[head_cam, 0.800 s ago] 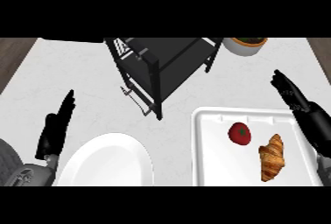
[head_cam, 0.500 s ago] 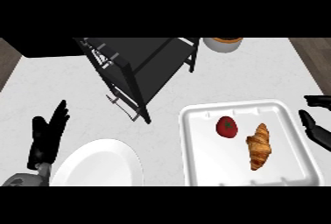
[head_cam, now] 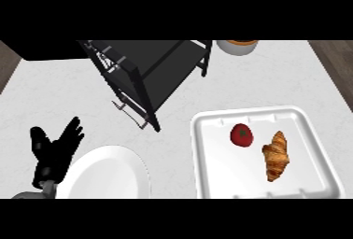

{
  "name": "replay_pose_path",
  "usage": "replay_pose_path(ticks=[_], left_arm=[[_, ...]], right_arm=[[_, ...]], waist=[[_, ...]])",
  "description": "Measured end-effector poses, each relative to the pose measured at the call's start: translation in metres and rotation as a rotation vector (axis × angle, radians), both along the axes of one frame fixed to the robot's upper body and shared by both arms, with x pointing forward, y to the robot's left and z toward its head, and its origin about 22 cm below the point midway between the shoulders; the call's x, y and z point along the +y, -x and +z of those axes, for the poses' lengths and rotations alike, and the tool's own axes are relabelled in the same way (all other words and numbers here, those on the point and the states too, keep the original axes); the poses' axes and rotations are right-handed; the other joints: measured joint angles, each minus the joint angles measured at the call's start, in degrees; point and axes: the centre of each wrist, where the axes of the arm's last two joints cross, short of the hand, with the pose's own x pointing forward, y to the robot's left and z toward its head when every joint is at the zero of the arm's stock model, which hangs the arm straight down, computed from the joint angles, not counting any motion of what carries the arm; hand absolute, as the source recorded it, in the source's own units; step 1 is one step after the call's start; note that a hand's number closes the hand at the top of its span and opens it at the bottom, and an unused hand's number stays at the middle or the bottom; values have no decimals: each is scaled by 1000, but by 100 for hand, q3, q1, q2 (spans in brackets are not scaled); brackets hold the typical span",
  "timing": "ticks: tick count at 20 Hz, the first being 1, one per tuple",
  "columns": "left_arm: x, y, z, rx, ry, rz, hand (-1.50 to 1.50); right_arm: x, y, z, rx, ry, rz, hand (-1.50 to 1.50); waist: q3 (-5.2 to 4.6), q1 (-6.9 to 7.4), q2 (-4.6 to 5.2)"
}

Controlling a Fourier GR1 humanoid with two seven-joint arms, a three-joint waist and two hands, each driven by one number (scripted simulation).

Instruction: Pick the croissant from the tray and place it in the tiered shelf

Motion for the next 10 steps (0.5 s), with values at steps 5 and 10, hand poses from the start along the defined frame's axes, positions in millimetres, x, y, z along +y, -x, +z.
replay_pose_path(ticks=[5,10], left_arm=[[-1,-6,5,8,27,-30,0],[-7,-3,4,12,35,-49,0]], right_arm=[[22,42,16,40,-23,89,-150],[44,50,59,122,-40,182,-150]], waist=[[1,166,16],[-4,264,28]])
